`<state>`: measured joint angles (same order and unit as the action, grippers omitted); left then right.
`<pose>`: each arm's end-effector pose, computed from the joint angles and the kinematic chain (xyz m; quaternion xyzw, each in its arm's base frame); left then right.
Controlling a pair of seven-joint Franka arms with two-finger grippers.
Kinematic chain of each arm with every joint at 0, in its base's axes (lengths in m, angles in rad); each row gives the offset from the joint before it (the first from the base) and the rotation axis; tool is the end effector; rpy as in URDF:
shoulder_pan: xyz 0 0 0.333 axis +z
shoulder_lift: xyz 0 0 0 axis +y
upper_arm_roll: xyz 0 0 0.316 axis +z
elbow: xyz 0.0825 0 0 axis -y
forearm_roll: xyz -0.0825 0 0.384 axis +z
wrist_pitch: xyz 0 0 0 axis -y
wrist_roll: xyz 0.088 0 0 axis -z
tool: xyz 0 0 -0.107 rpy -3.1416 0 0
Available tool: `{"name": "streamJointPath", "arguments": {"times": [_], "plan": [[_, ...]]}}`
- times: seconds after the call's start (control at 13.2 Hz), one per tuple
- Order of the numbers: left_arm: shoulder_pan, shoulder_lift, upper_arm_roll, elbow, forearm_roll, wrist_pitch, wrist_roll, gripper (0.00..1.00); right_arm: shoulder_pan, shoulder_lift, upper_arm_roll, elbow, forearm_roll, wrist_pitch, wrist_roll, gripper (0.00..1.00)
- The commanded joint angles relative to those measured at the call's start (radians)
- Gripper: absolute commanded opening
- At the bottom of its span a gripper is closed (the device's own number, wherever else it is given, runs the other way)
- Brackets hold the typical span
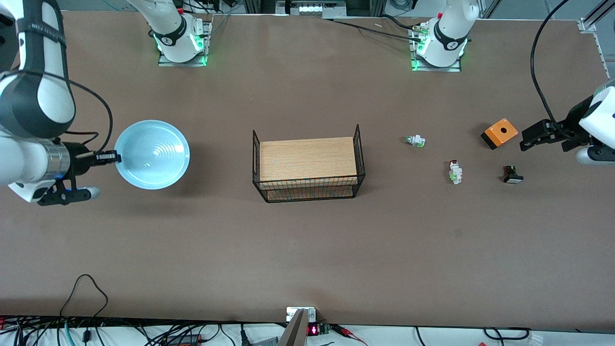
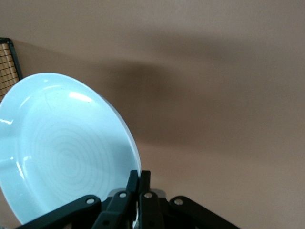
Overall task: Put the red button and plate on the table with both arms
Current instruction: 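Lower the plate onto the table beside the basket and open the right gripper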
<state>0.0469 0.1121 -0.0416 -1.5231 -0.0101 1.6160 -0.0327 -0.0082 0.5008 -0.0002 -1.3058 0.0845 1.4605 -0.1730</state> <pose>0.5917 0.0034 0.5868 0.9997 0.0194 -0.0097 0.0072 0.6634 0.0042 0.4310 -0.9811 -0.0783 0.1675 0.0575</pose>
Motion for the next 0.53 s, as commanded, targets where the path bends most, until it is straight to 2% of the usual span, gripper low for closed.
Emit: {"name": "streamJointPath", "arguments": {"times": [0.0, 0.15, 0.46], "plan": [[-0.002, -0.029, -0.003, -0.009, -0.008, -0.027, 0.009, 1.0, -0.05, 0.063, 0.019, 0.003, -0.002, 0.094, -0.146, 0.01], [0.004, -0.029, 0.0, -0.008, -0.01, -0.027, 0.104, 1.0, -0.077, 0.119, 0.019, 0.003, 0.021, 0.196, -0.257, 0.01], [0.004, -0.029, -0.001, -0.009, -0.013, -0.034, 0.089, 1.0, -0.151, 0.266, 0.019, 0.005, 0.185, 0.384, -0.422, 0.0]]}}
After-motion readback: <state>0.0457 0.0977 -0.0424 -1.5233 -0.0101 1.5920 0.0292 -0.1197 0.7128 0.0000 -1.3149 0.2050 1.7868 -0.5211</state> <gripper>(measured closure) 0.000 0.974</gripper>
